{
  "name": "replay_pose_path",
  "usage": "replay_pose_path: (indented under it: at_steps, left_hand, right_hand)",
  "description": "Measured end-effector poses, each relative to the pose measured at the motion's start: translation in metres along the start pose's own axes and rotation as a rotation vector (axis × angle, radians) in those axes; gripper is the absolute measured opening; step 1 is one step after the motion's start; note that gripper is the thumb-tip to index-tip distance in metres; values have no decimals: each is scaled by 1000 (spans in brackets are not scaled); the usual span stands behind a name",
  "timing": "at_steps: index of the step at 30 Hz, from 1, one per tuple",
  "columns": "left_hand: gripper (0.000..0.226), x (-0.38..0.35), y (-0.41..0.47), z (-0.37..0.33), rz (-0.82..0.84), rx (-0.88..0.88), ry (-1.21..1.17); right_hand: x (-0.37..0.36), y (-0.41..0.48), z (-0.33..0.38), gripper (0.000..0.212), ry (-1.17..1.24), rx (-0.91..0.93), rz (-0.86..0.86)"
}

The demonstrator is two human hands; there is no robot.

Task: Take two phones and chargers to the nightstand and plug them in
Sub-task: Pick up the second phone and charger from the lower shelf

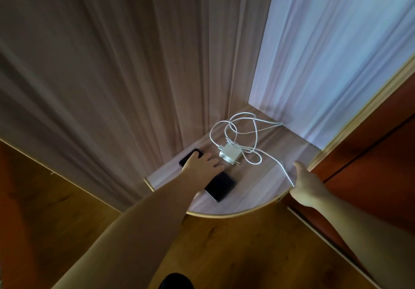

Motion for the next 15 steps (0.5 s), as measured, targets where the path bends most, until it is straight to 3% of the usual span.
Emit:
replay_pose_path:
  at_steps: [6, 12, 15]
  left_hand:
    - [94, 2, 1, -4, -12, 13, 21]
    - [95, 13, -30, 16, -93, 86, -238]
    - [94, 19, -52, 27, -147, 200, -492]
  right_hand:
    - [8, -7, 41, 10, -1, 132, 134]
    - [34, -26, 92, 16, 178, 146, 314]
    - [46, -28, 117, 16, 227, 303, 206]
Point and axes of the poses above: each hand's wrist, its own y-axis towards the middle knuckle, its own x-axis out of the back of the hand, z = x × y, the point moved 5 cm from there along y, towards the middle knuckle, and after that the axes turned 6 degrees about y, right-handed, at the moved point
